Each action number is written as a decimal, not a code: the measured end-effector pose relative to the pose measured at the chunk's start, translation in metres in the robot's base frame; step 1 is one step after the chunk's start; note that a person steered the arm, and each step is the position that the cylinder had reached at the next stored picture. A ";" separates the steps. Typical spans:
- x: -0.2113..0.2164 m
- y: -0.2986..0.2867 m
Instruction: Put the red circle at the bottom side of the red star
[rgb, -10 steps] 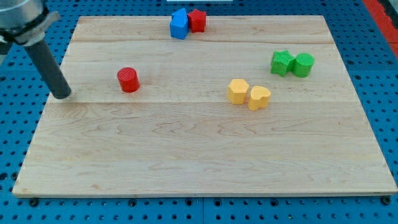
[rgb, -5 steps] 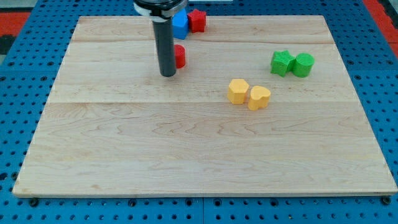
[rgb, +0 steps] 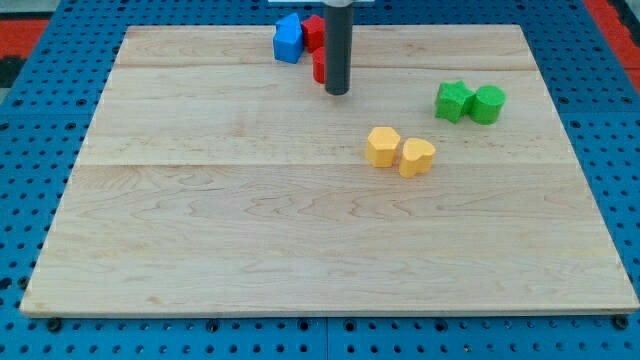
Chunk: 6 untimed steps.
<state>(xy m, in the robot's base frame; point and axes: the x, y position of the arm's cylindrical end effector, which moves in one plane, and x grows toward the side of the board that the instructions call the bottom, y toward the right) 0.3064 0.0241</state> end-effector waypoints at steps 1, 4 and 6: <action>-0.030 0.000; -0.065 -0.001; -0.074 0.011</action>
